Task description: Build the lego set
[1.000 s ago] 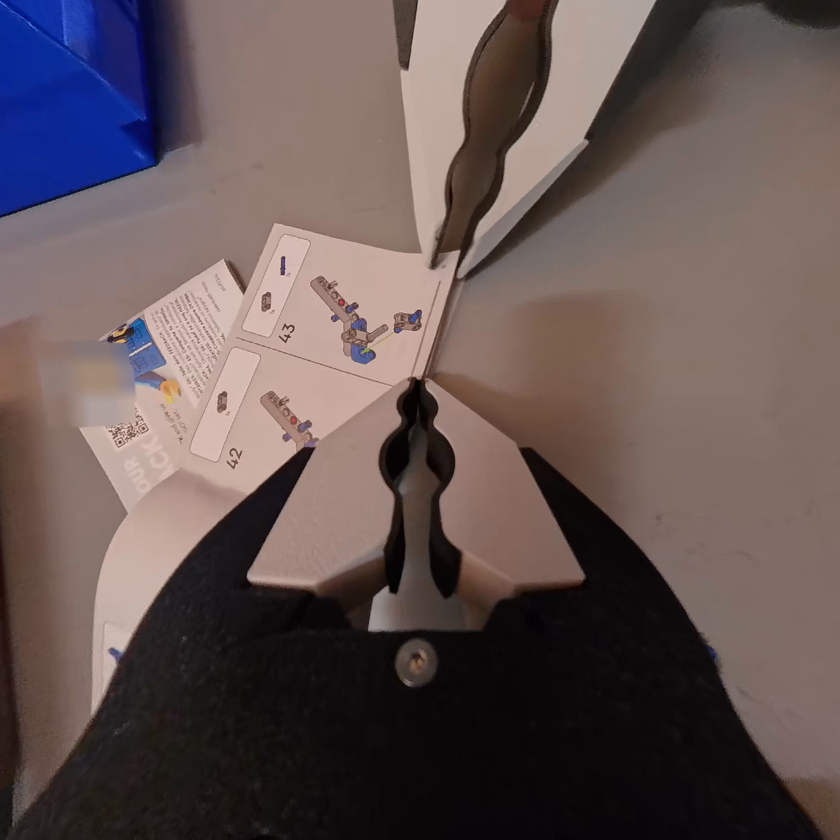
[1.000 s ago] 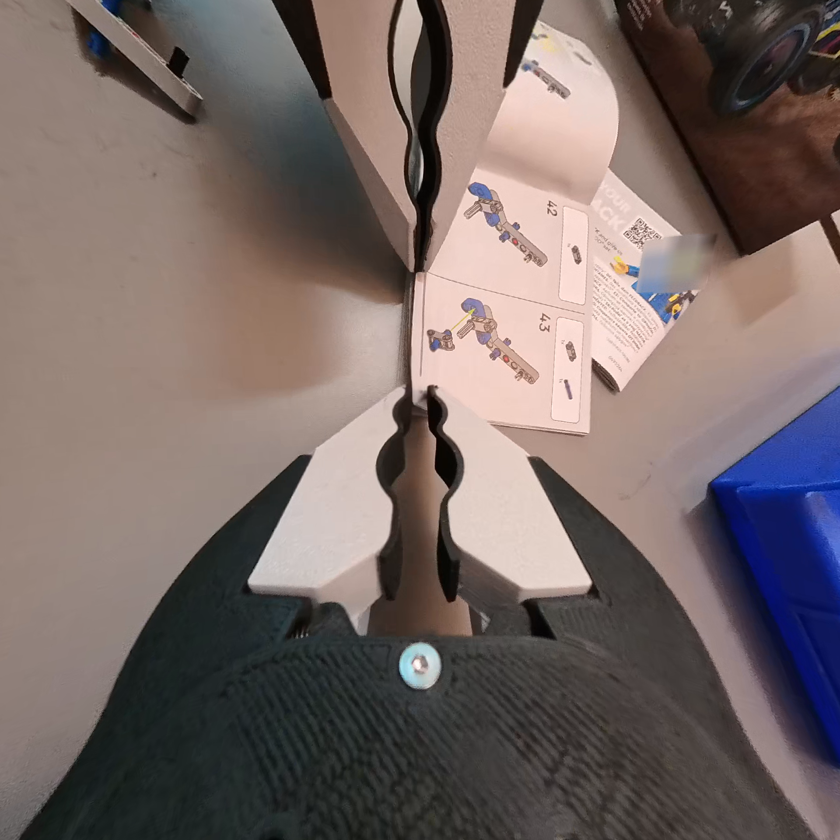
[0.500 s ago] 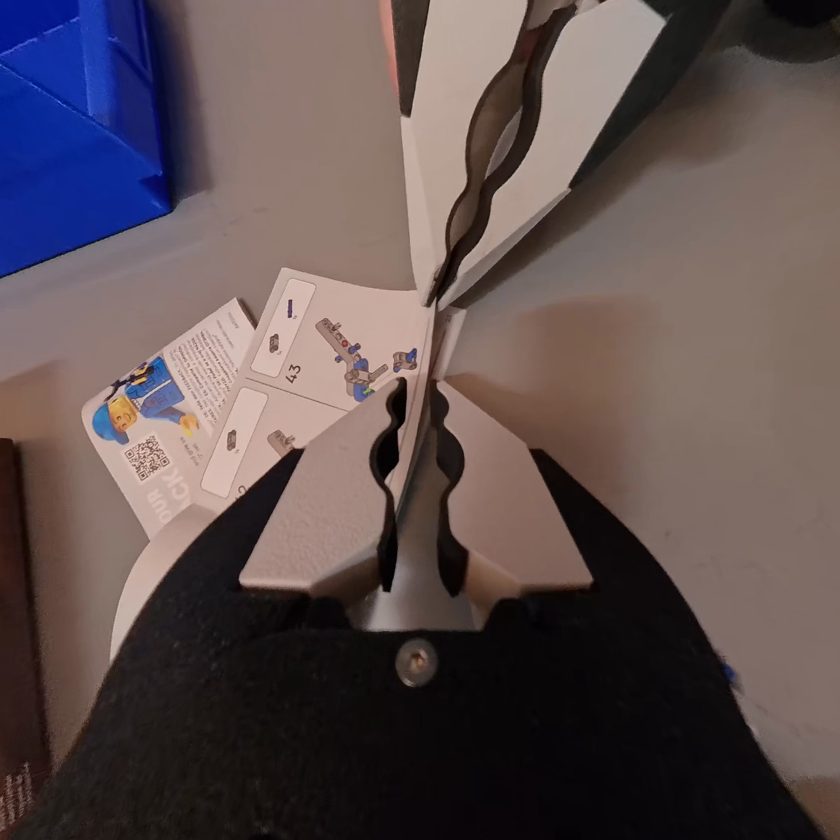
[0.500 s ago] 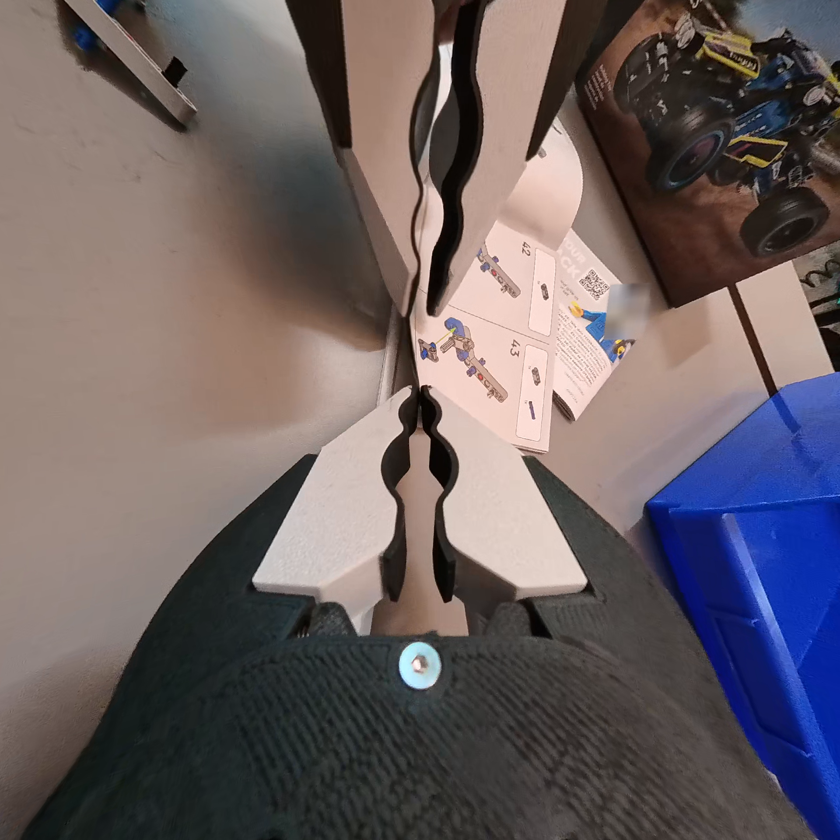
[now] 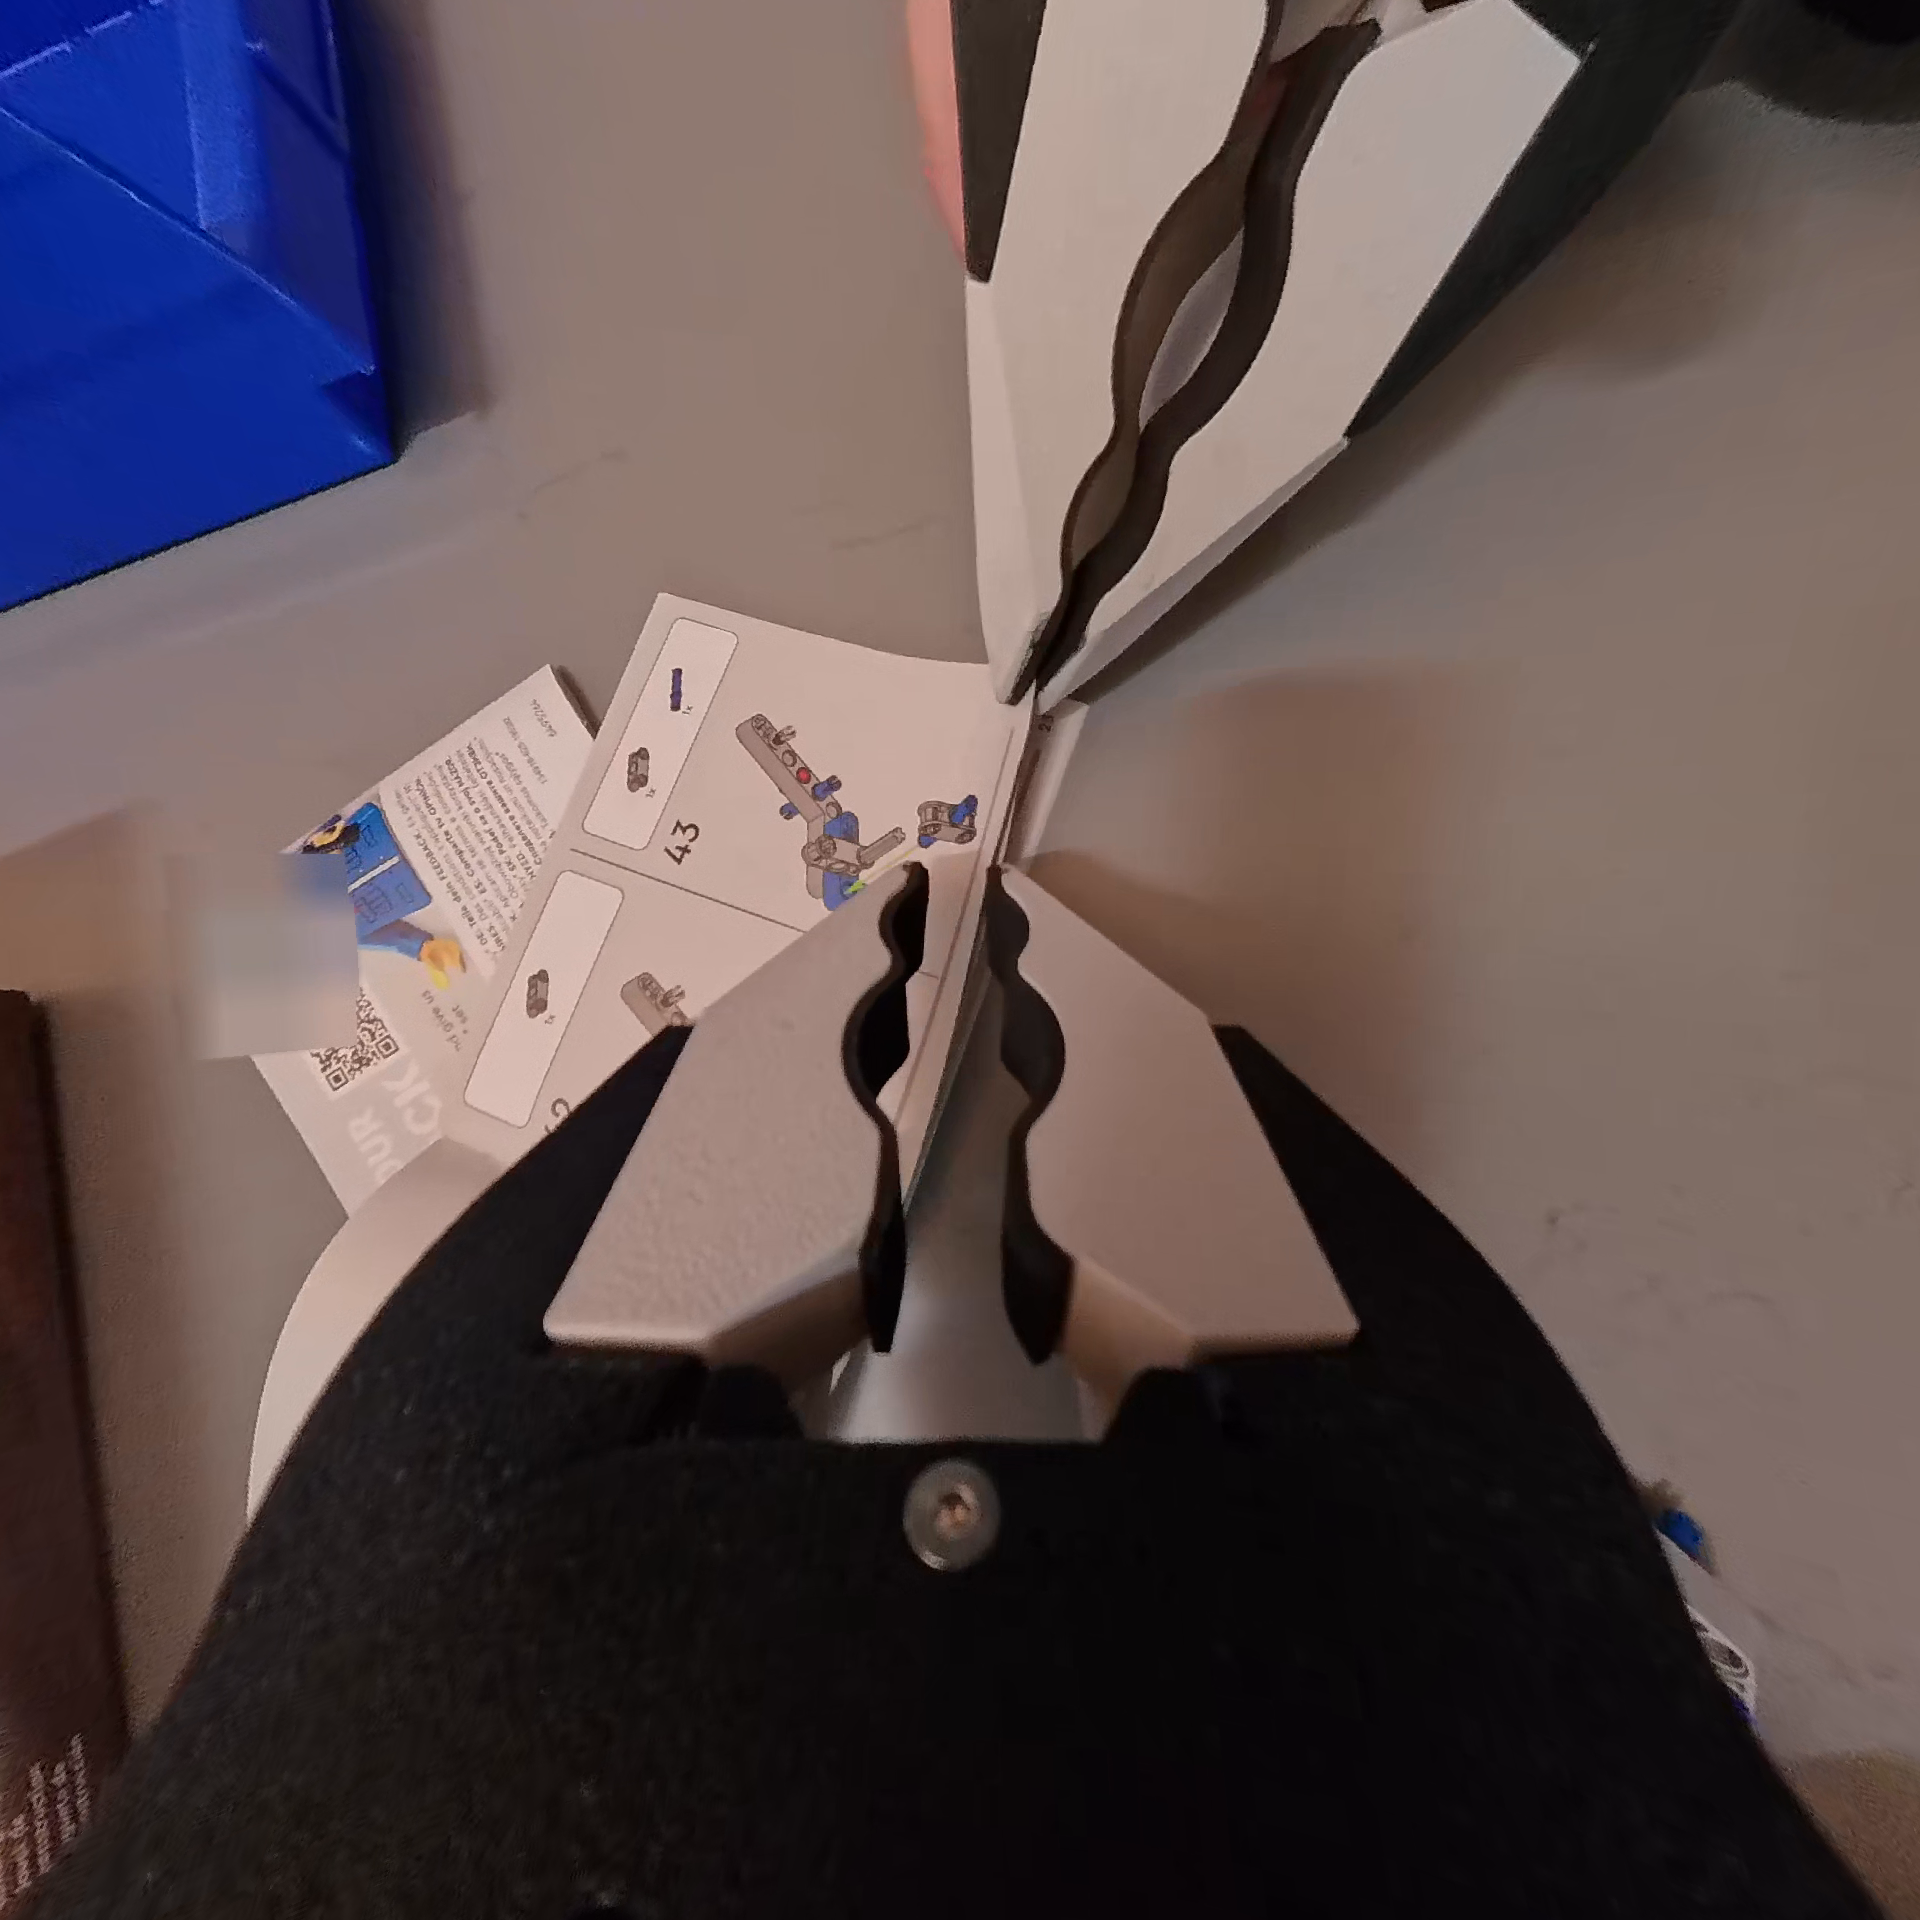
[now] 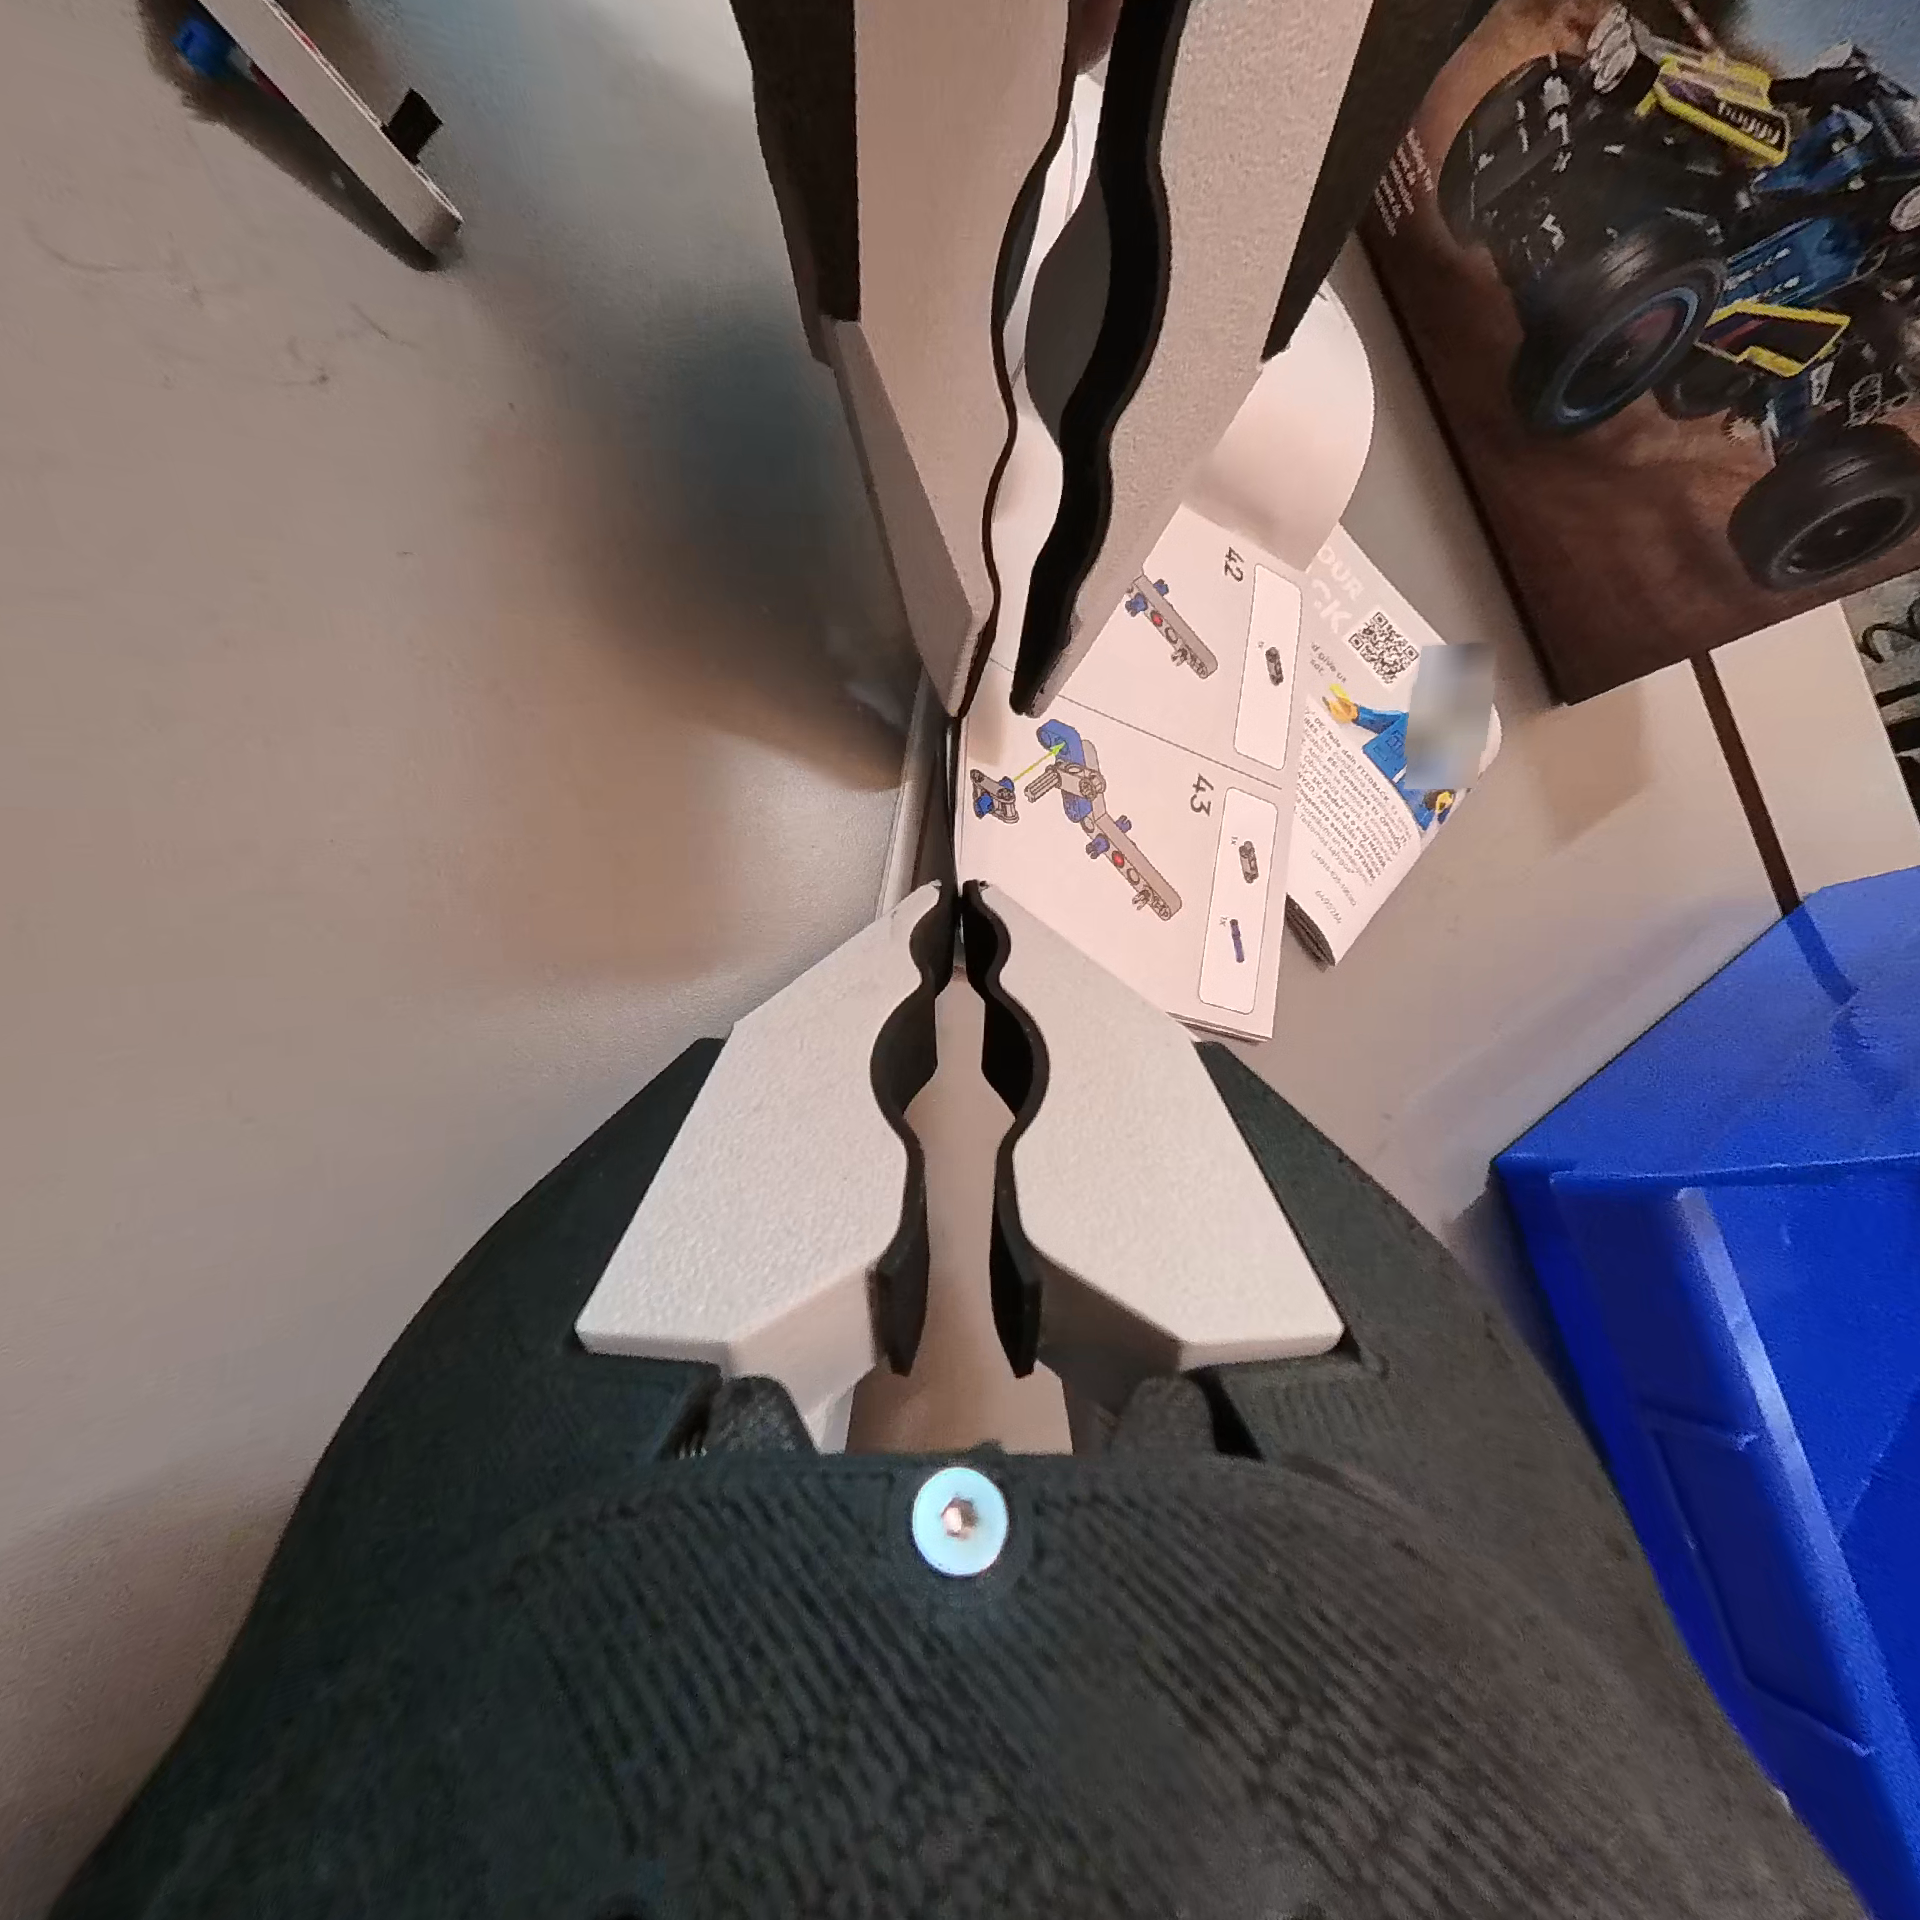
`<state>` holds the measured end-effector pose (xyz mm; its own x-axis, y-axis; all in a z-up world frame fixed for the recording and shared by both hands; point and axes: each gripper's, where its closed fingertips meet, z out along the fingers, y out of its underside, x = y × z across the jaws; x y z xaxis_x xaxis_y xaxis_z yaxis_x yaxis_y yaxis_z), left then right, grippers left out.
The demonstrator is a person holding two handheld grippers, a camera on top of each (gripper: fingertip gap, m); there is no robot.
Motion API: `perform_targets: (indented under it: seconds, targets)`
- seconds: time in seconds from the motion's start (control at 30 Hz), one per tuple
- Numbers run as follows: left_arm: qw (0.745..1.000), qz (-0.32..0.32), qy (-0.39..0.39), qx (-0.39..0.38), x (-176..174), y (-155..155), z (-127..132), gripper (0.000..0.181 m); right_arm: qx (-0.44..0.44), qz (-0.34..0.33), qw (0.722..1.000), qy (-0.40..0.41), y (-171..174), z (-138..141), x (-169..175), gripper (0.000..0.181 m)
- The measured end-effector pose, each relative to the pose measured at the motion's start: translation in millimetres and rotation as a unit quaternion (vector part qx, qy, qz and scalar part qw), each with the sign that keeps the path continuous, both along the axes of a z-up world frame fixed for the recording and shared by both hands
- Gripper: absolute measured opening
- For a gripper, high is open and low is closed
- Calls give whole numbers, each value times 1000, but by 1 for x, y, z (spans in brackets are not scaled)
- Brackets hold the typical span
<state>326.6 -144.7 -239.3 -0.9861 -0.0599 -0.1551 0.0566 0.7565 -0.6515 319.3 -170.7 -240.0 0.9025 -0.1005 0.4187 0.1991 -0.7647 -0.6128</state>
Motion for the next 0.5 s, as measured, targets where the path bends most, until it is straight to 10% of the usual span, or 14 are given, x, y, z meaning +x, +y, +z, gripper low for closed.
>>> perform_targets:
  seconds: [0.5]
  targets:
    - [1000, 4, -4, 9, 3, 1, -1, 8, -4, -1, 1000, 9, 0, -5, -1, 2]
